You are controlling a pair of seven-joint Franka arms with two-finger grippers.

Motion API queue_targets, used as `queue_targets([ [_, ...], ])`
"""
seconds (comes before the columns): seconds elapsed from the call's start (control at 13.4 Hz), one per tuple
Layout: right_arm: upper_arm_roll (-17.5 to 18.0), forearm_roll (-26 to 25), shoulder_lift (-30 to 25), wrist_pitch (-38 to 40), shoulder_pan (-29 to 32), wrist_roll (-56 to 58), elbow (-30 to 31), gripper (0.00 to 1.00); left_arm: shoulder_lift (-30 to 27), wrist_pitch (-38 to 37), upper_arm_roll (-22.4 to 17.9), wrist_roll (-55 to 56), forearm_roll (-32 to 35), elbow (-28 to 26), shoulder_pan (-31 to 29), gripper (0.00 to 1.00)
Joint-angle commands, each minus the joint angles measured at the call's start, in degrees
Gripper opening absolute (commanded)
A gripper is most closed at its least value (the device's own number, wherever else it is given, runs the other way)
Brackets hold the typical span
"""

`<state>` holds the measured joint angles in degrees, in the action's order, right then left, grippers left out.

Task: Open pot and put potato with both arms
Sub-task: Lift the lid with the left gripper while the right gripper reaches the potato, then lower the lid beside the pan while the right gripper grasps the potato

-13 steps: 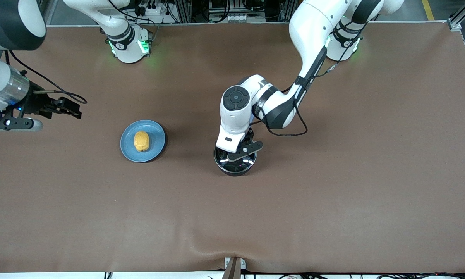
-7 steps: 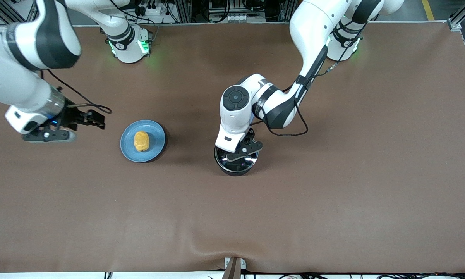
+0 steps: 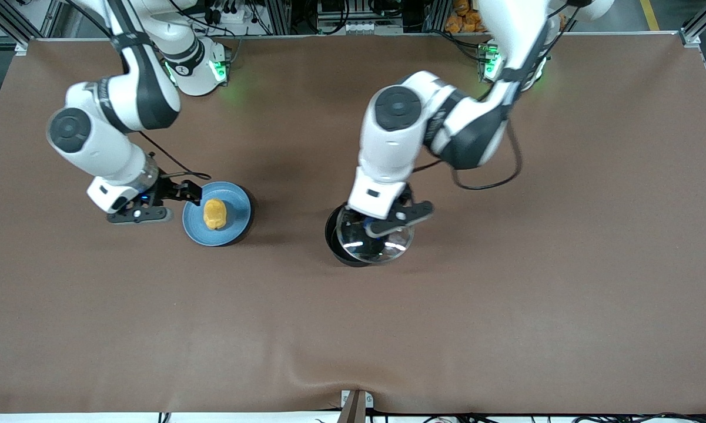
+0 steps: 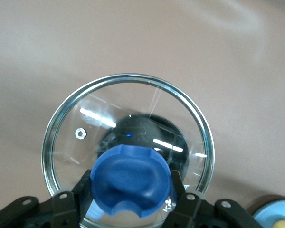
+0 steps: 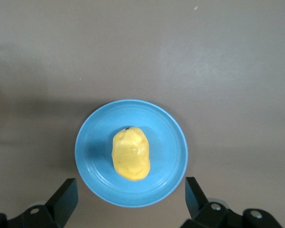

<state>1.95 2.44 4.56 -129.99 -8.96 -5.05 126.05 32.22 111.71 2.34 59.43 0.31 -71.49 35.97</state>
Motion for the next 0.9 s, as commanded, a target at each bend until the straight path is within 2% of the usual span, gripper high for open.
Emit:
queue_targets([
  [0.0, 0.8, 0.7, 0.6, -2.8, -0.2, -0.3, 2.6, 1.00, -5.0, -5.2, 0.3, -8.4, -2.8, -2.2, -6.3, 0.00],
  [0.22, 0.9, 0.7, 5.2, -7.3, -0.2, -0.1, 2.8, 1.00, -6.2, -9.7, 0.3, -15.6, -2.4, -3.7, -11.1, 0.00],
  [0.45, 1.3, 0.7, 7.1, -9.1, -0.4, 0.1, 3.3, 1.00, -7.7, -10.1, 0.1, -20.1, -0.8, -8.7, -15.9, 0.00],
  [0.6, 1.4, 0.6, 9.3, -11.0, -0.3, 0.4, 3.6, 1.00, -7.9, -7.6, 0.3, -23.2, 3.2, -13.6, -20.0, 0.00],
  [0.82, 1.3, 0.5, 11.0, -13.2, -0.5, 0.8, 3.9, 1.00, -8.9, 1.5, 0.5, -28.6, 3.2, -22.4, -25.4, 0.00],
])
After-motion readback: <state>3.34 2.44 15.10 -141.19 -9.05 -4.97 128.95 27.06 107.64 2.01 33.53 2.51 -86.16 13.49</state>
